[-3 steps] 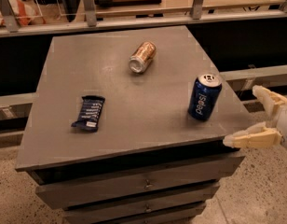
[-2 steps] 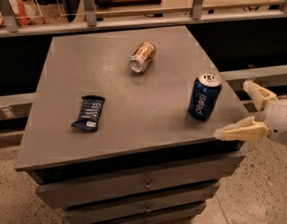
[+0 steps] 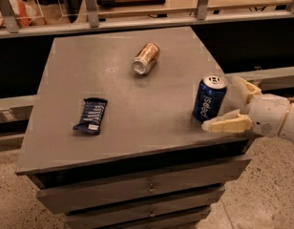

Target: Pick pepsi can

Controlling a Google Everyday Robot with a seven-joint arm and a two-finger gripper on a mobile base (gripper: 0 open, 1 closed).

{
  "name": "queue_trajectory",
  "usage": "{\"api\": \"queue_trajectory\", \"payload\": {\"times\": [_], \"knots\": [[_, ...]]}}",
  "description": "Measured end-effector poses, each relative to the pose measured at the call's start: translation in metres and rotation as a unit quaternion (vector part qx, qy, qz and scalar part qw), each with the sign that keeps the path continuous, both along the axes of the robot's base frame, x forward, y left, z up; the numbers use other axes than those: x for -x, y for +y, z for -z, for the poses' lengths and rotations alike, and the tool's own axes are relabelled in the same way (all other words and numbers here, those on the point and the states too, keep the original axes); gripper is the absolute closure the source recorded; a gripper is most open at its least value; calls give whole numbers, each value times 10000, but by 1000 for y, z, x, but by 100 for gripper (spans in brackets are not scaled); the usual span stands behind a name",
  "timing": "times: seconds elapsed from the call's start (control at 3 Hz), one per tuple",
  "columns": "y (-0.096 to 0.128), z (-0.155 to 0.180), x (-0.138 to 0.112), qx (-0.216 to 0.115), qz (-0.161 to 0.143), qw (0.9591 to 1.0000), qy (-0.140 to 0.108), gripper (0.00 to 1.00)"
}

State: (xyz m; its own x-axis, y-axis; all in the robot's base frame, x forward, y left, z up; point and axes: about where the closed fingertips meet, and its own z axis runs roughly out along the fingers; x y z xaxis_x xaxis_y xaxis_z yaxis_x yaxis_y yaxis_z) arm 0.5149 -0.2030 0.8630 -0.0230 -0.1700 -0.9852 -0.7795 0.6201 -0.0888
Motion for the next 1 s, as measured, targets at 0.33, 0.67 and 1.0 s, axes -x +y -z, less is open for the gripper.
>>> {"api": "queue_trajectory", "payload": {"times": [0.33, 0.67, 1.0], "knots": [[12, -1, -14, -124, -75, 9998, -148, 0], [21, -3, -24, -189, -191, 9992, -293, 18], [29, -1, -32, -216, -277, 9988, -348, 42]]}}
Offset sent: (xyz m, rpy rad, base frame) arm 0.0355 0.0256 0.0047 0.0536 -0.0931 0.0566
